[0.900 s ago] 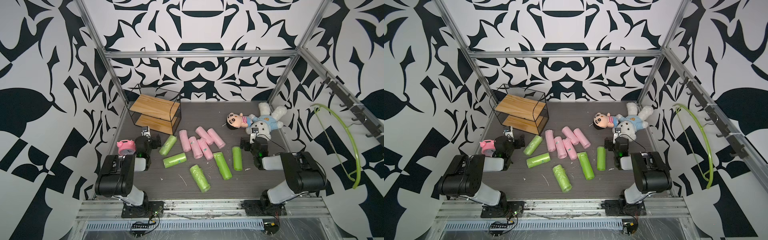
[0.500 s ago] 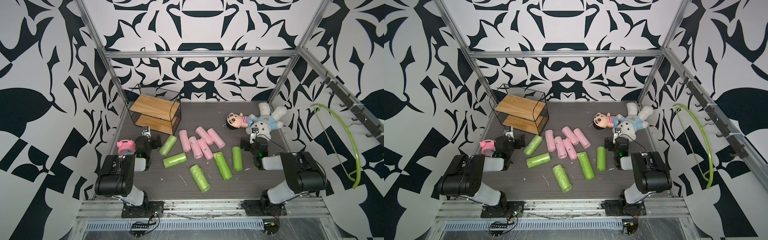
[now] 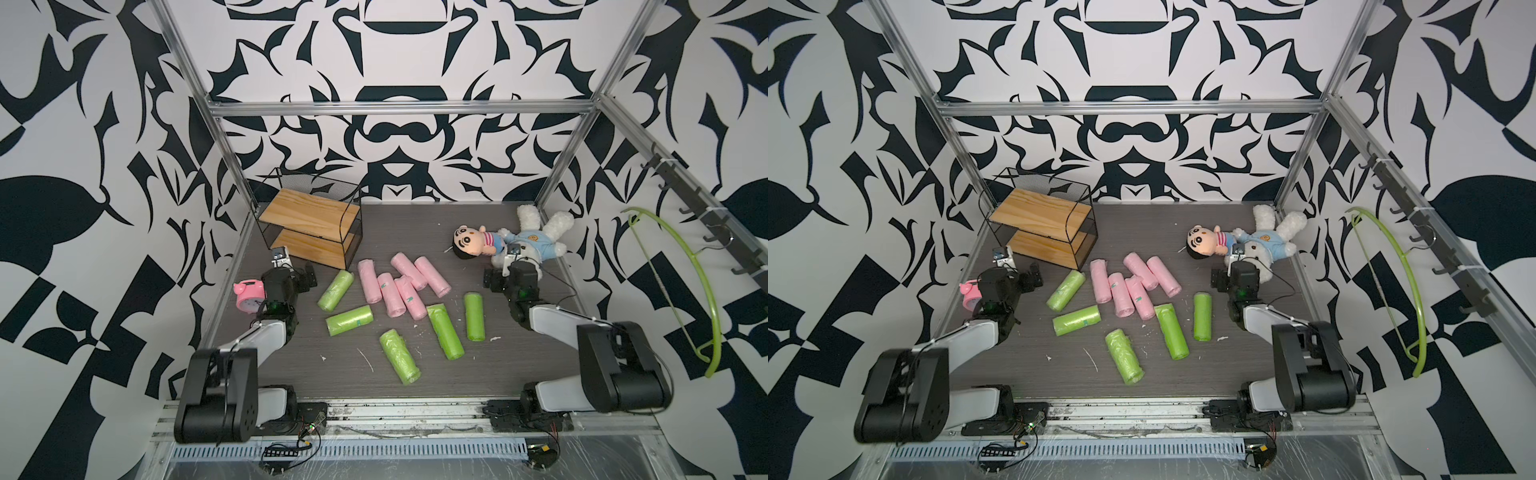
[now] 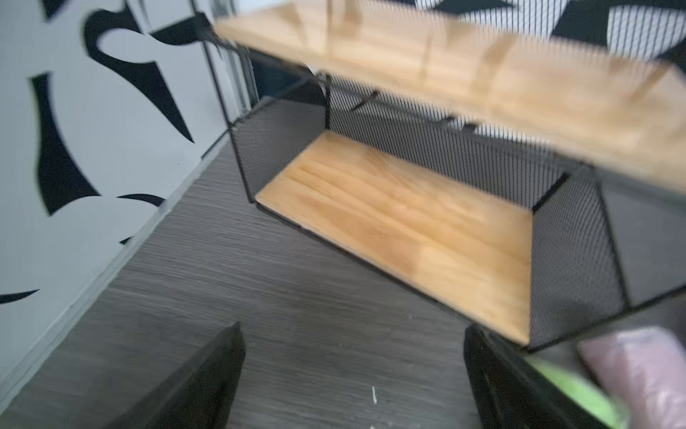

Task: Sort the rolls of trash bags by color and place them on the shelf
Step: Adjust the shelf at the center of the board.

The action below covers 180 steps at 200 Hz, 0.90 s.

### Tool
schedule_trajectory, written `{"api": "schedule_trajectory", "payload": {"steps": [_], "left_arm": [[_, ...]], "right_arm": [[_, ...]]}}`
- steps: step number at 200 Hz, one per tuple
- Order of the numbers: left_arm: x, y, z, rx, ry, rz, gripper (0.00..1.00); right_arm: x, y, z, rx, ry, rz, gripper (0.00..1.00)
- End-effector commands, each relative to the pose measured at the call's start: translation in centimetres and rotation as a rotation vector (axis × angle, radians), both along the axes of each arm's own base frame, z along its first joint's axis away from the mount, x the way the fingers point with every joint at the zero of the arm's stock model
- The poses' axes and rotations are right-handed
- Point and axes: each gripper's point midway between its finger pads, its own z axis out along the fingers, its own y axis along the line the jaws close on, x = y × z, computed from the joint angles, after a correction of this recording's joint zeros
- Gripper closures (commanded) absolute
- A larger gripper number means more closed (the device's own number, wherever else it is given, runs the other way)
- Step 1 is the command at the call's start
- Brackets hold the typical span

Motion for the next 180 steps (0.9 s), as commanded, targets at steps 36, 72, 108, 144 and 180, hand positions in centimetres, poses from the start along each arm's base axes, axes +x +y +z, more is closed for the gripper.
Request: {"api": "schedule_trajectory", "payload": {"steps": [36,72,108,144,180], "left_arm": [[-1.8,-5.9,7.6,-0.354,-0.023,-0.224,0.03],[0.1,-12.9,9.3,-0.318,0.07,-0.506,0.1],[2.2,-16.3,8.1,-0.207,0.18,-0.598,0.21],[3.8,-18.7,7.4,-0.157,0.242,-0.631,0.46],[5.6,-20.4,6.9,-0.129,0.248,-0.607,0.55]], "right_arm": [[-2.3,7.1,13.8,0.046,-0.14,0.177,0.04],[-3.1,15.0,16.5,0.107,-0.102,0.452,0.05],[-3.9,18.9,16.2,0.123,-0.051,0.578,0.06],[-4.3,20.0,14.8,0.176,-0.023,0.607,0.06],[-4.8,20.5,14.1,0.194,-0.001,0.618,0.07]]}}
